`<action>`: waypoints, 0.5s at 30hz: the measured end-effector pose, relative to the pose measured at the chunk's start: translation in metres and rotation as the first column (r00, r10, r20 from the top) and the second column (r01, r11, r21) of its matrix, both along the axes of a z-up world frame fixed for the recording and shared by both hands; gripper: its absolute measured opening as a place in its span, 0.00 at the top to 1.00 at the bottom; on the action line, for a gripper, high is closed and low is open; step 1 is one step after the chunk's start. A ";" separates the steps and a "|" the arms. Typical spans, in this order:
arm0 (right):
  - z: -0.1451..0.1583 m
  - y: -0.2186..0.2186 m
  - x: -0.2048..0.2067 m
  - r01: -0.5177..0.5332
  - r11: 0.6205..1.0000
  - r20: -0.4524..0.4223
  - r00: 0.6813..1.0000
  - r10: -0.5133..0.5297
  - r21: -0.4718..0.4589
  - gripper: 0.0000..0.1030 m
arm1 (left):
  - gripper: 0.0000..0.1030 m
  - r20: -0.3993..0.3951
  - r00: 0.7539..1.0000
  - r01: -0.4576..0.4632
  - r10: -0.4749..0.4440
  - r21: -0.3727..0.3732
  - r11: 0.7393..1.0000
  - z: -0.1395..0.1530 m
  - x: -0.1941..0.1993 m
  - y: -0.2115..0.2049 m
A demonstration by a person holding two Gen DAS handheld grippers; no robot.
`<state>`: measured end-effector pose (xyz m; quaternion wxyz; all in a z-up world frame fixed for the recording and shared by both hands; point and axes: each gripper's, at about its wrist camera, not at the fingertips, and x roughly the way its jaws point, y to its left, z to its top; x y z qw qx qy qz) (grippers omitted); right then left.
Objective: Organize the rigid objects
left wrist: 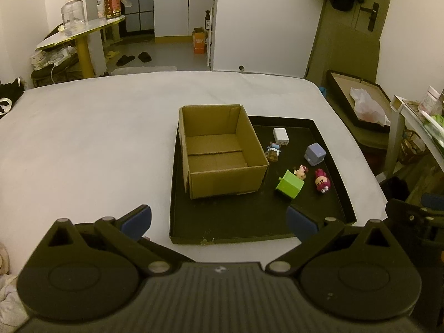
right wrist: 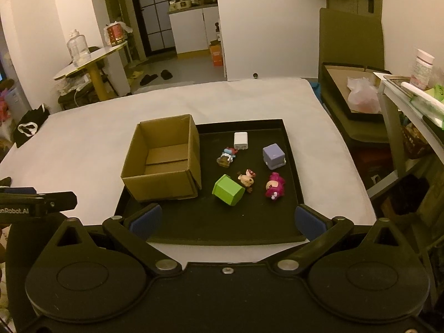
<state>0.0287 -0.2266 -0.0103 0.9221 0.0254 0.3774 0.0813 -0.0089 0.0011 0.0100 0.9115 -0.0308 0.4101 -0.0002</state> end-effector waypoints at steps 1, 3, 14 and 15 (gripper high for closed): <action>0.000 -0.001 0.000 0.001 1.000 0.001 1.000 -0.001 0.000 0.00 | 0.00 0.000 1.000 0.000 0.000 0.000 1.000 0.000 0.001 0.000; 0.000 -0.001 0.000 0.004 1.000 -0.002 1.000 -0.004 0.000 0.00 | 0.00 0.003 1.000 0.002 -0.002 0.000 1.000 -0.001 0.000 0.000; -0.001 0.001 0.001 0.009 1.000 -0.002 1.000 -0.009 -0.007 0.00 | 0.00 0.010 1.000 0.008 -0.008 0.014 1.000 0.000 -0.002 -0.001; -0.001 0.001 0.001 0.009 1.000 -0.002 1.000 -0.009 -0.006 0.00 | 0.00 0.011 1.000 0.011 -0.011 0.015 1.000 0.001 -0.002 -0.001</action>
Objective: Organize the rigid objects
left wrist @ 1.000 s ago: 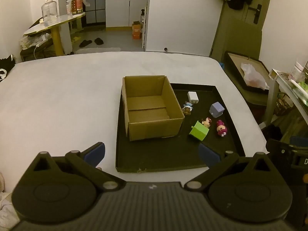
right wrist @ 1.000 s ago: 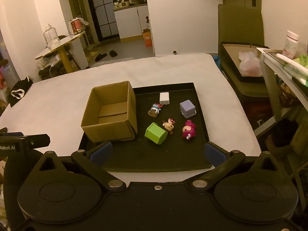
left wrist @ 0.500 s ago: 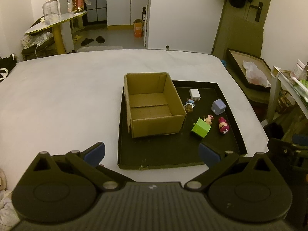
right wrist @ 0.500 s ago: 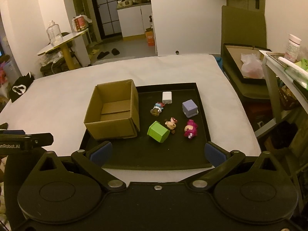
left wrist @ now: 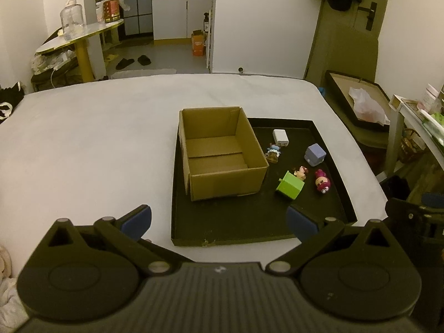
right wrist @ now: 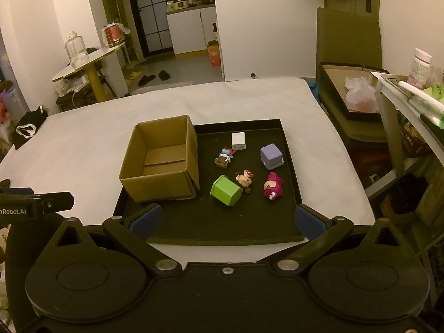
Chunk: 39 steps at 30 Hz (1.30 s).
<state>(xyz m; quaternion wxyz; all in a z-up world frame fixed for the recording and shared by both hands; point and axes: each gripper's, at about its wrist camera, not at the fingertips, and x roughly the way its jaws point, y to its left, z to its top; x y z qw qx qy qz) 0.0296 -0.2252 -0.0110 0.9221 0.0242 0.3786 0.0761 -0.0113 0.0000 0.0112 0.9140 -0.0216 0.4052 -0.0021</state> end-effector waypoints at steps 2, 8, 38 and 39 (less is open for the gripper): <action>0.000 0.001 0.000 -0.001 1.000 -0.002 1.000 0.001 -0.001 0.00 | 0.00 0.000 1.000 0.001 -0.001 -0.001 1.000 0.001 0.000 0.000; 0.000 -0.001 0.000 -0.003 1.000 0.000 1.000 0.003 0.000 0.00 | 0.00 -0.001 1.000 0.001 -0.001 -0.001 1.000 0.001 0.001 0.000; -0.007 -0.002 0.000 0.011 1.000 -0.011 1.000 -0.011 -0.007 0.00 | 0.00 -0.013 1.000 -0.004 0.004 -0.002 1.000 -0.001 0.004 0.000; -0.008 -0.001 0.000 0.014 1.000 -0.009 1.000 -0.014 -0.010 0.00 | 0.00 -0.015 1.000 -0.004 0.004 0.000 1.000 -0.001 0.005 0.000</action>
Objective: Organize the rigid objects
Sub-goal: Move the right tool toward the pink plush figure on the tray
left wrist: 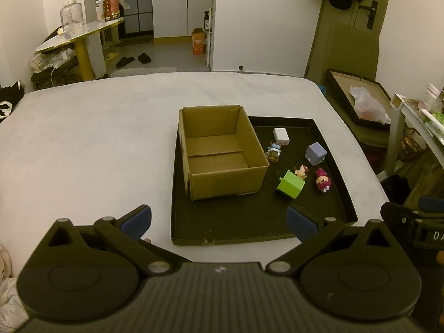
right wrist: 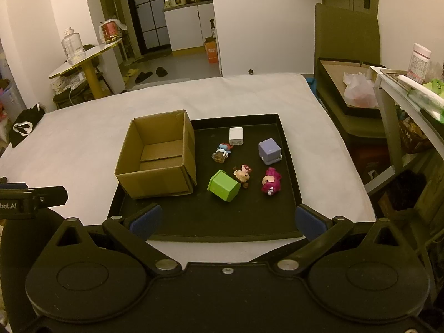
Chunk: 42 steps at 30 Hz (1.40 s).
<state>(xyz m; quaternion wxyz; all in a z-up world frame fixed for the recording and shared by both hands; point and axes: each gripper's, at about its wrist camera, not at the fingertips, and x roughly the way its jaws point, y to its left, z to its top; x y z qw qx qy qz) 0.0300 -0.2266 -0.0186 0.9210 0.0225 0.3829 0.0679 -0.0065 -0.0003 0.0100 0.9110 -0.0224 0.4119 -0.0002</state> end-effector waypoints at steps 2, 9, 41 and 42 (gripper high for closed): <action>-0.002 0.000 0.002 0.007 1.000 -0.002 1.000 -0.007 0.001 0.00 | 0.00 -0.005 1.000 0.001 -0.001 0.003 1.000 0.000 0.002 0.000; -0.008 -0.005 0.014 0.025 1.000 -0.025 0.999 -0.024 0.014 0.00 | 0.00 -0.021 1.000 -0.007 0.007 0.010 1.000 -0.002 0.015 0.003; -0.063 -0.032 0.097 0.102 0.995 -0.180 0.979 -0.096 0.021 0.00 | 0.00 -0.177 0.976 -0.123 0.129 0.044 0.991 -0.053 0.101 0.030; -0.065 -0.034 0.099 0.103 0.994 -0.183 0.978 -0.097 0.025 0.00 | 0.00 -0.182 0.974 -0.130 0.137 0.050 0.990 -0.055 0.104 0.030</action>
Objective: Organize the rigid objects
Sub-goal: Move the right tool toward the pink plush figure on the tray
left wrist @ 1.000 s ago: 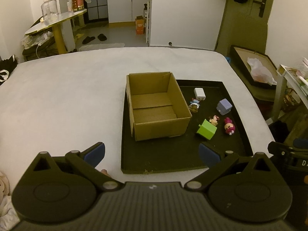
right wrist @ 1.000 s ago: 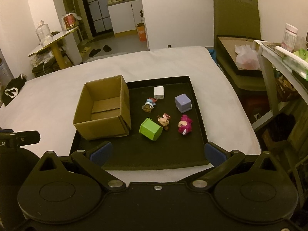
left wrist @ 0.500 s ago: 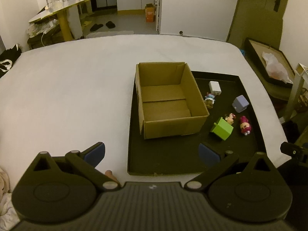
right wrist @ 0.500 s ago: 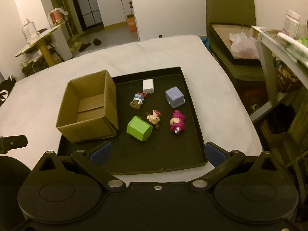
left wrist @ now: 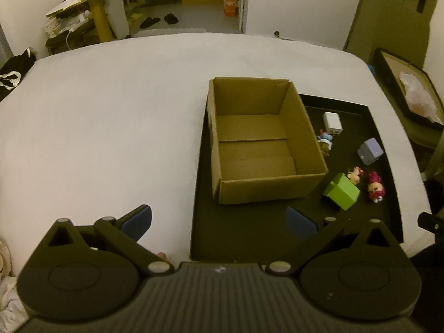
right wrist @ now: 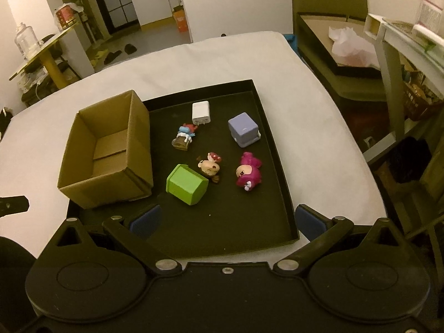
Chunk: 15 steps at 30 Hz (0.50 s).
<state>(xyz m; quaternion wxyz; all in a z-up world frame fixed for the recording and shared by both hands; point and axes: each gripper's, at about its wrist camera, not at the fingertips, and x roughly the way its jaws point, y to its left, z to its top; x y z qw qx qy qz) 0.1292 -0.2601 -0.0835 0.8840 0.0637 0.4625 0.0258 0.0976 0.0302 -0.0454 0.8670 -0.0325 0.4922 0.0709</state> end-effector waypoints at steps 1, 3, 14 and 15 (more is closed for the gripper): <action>-0.002 -0.001 0.002 0.003 1.000 -0.004 1.000 -0.003 0.001 0.00 | 0.01 -0.007 1.000 -0.008 0.008 0.005 1.000 -0.002 0.003 0.001; -0.006 -0.003 0.007 0.011 1.000 -0.008 1.000 -0.011 0.006 0.00 | 0.01 -0.015 1.000 -0.021 0.022 0.003 1.000 -0.006 0.009 0.004; -0.027 -0.016 0.033 0.051 0.998 -0.031 0.998 -0.050 0.036 0.01 | 0.02 -0.041 0.996 -0.083 0.082 -0.017 0.996 -0.032 0.041 0.013; -0.030 -0.018 0.036 0.059 0.998 -0.033 0.998 -0.057 0.037 0.01 | 0.02 -0.041 0.996 -0.086 0.085 -0.015 0.996 -0.034 0.043 0.012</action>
